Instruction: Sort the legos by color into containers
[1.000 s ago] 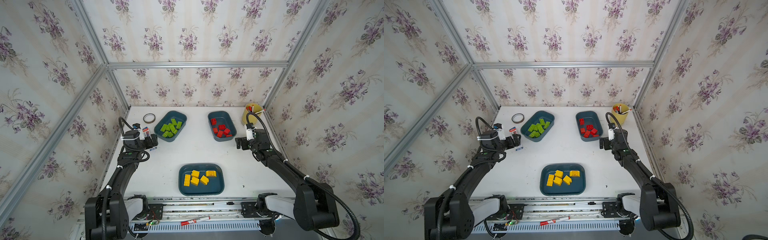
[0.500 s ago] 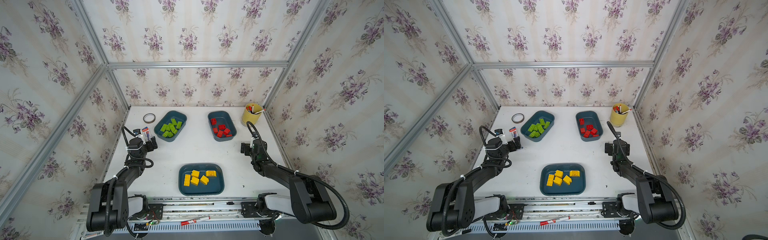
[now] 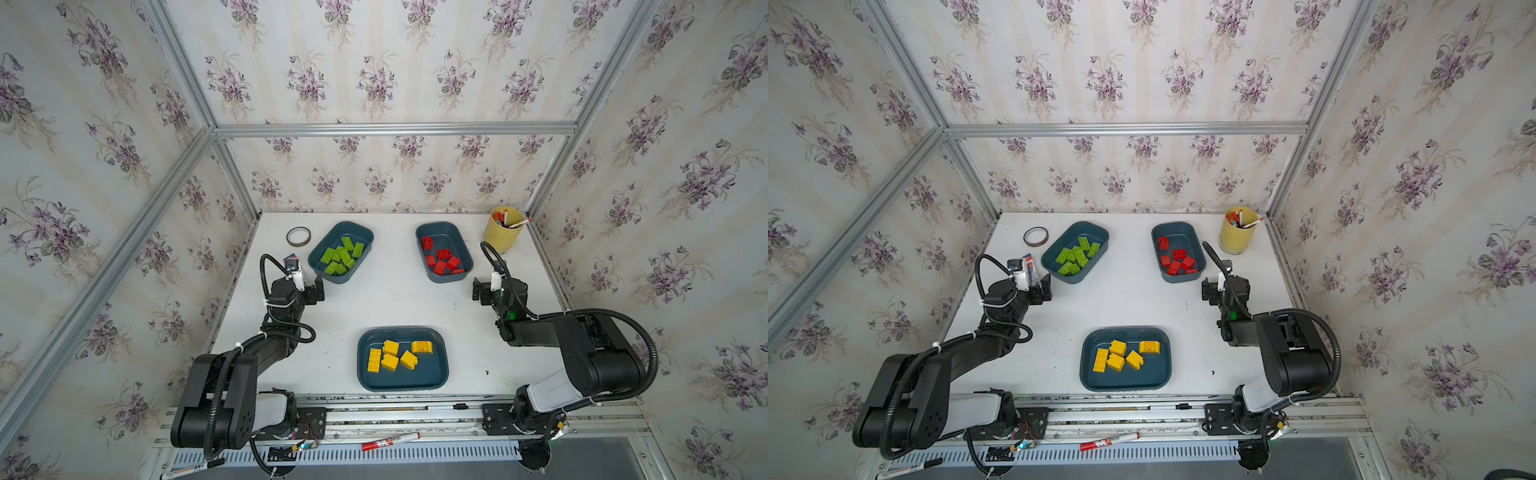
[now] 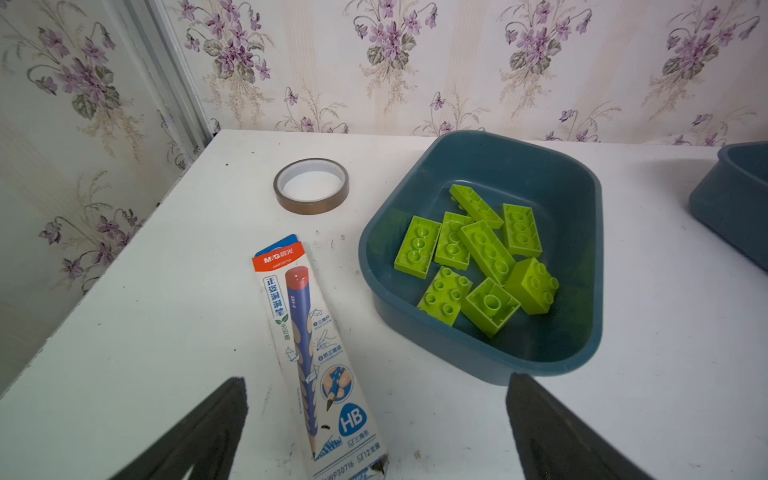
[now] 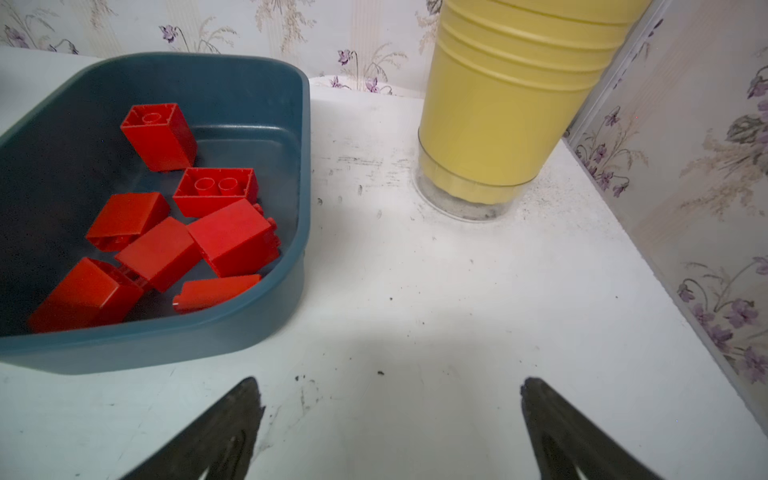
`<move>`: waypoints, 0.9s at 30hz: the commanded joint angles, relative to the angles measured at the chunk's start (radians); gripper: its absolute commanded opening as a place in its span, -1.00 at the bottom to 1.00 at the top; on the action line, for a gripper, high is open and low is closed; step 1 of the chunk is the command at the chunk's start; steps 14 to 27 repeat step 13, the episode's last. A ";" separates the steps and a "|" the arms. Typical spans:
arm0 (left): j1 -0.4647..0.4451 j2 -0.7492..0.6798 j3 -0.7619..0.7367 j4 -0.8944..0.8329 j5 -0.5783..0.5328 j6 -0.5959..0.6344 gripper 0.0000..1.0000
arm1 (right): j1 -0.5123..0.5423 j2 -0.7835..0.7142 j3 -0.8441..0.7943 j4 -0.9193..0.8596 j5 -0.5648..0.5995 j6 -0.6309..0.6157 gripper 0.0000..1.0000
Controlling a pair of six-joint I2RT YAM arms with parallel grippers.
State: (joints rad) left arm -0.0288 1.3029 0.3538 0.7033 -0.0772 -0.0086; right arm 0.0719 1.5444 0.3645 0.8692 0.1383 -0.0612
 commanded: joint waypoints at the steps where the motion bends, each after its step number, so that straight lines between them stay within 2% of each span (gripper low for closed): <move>1: -0.002 -0.005 -0.005 0.093 -0.010 0.029 0.99 | -0.004 0.003 0.004 0.078 -0.004 0.002 0.99; 5: -0.005 0.034 -0.081 0.275 -0.009 0.041 0.99 | -0.015 0.003 0.013 0.060 -0.024 0.009 0.99; 7: -0.007 0.016 -0.068 0.221 -0.010 0.038 0.99 | -0.031 0.003 0.038 -0.005 -0.072 0.014 0.99; 27: -0.007 0.018 -0.066 0.218 -0.009 0.037 0.99 | -0.032 0.000 0.029 0.013 -0.072 0.011 0.99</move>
